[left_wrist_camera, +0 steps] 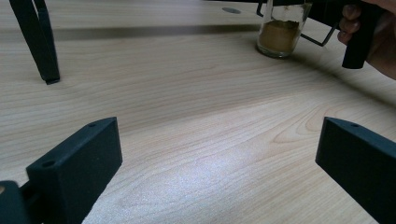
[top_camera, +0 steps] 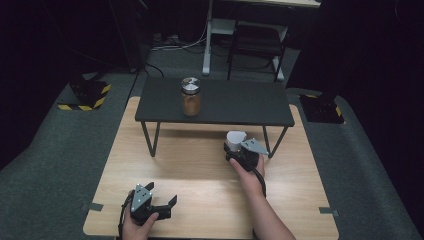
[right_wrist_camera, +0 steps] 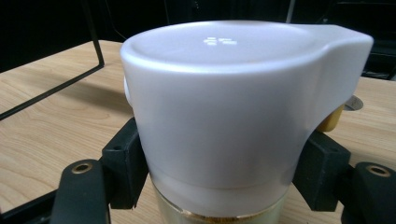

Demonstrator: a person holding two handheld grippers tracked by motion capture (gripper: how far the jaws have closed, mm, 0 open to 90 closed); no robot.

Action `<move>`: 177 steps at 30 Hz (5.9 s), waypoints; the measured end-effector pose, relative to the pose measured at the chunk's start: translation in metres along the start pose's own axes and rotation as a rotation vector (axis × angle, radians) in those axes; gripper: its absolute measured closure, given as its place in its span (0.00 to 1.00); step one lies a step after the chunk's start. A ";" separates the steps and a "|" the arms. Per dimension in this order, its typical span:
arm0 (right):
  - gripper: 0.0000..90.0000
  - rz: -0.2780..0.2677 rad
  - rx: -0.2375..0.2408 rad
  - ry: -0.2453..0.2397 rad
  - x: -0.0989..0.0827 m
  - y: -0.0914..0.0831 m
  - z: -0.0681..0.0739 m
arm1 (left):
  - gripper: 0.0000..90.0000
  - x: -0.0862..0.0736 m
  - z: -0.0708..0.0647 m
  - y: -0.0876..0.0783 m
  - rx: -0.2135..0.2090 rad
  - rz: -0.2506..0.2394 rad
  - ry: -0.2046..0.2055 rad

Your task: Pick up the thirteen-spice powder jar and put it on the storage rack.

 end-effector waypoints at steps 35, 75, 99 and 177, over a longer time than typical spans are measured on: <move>0.33 -0.076 0.052 -0.016 0.022 -0.079 0.002 | 0.01 0.001 -0.003 0.001 -0.016 0.008 0.034; 0.34 -0.190 0.047 -0.031 0.091 -0.103 0.011 | 0.01 0.000 -0.002 0.001 -0.024 0.006 0.026; 0.34 -0.251 0.036 -0.042 0.144 -0.089 0.017 | 0.01 0.000 0.000 0.000 -0.029 0.003 0.017; 0.34 -0.218 -0.076 -0.033 0.175 0.010 -0.009 | 0.01 0.000 0.004 -0.001 -0.047 0.000 -0.009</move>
Point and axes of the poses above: each handheld gripper's, and its own axes: y roughly forward along the jaws, x roughly out of its top, z roughly to its left, the point moved 7 cm from there along y, roughly forward along the jaws, and after that the axes turned 14 degrees about -z, right-handed, at the moved point
